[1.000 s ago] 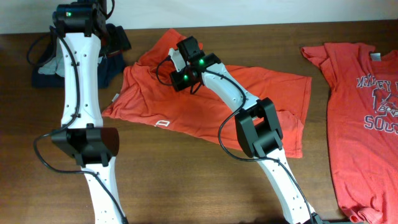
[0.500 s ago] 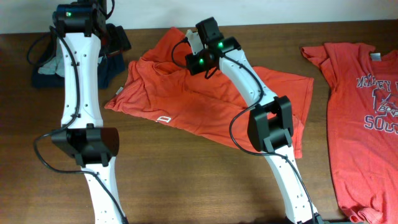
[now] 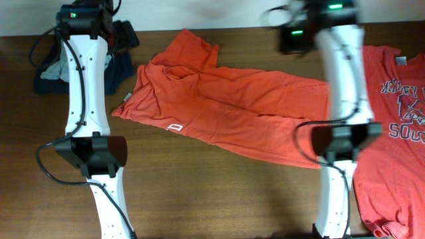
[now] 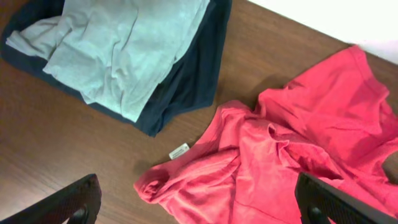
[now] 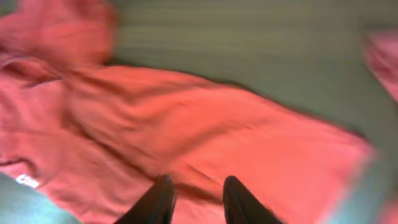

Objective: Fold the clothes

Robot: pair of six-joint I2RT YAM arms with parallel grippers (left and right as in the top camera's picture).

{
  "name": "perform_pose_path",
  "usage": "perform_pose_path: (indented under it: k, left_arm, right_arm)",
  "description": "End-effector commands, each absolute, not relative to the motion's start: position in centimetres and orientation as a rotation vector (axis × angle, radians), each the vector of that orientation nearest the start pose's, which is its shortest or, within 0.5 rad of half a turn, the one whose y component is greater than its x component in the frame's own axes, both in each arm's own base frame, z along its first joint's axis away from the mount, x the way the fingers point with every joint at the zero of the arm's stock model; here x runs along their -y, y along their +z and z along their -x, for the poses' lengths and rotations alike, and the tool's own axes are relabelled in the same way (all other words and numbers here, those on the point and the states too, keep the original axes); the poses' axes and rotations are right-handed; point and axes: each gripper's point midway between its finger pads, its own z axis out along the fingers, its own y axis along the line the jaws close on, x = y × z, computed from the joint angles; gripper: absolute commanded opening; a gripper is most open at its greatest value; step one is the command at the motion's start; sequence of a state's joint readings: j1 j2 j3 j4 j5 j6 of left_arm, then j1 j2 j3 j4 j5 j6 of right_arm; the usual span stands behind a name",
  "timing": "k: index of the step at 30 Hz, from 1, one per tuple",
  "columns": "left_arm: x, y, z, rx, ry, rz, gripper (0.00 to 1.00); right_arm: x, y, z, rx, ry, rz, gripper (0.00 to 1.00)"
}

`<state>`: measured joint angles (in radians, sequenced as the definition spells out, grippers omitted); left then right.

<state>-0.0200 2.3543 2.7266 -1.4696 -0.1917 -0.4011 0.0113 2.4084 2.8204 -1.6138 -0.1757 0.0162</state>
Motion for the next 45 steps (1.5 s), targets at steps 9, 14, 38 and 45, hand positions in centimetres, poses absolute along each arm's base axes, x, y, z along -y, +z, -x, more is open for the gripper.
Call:
perform_pose_path:
  k: [9,14,38,45]
  left_arm:
    - [-1.6,23.1,-52.1,-2.591,0.087,0.541,0.99]
    - [-1.1,20.0,-48.2,-2.804,0.111,0.553,0.10]
    - [-0.4,0.0,-44.4,-3.098,0.133,0.603,0.00]
    - [-1.6,-2.0,-40.8,-3.169,0.296,0.708,0.00]
  right_arm:
    - [12.5,21.9,-46.6,-2.772,0.170,-0.502,0.62]
    - [16.0,21.9,-45.6,-2.748,0.152,-0.606,0.98]
    - [17.5,21.9,-45.1,-2.733,0.144,-0.650,0.99]
    - [17.5,21.9,-45.1,-2.733,0.144,-0.650,0.98]
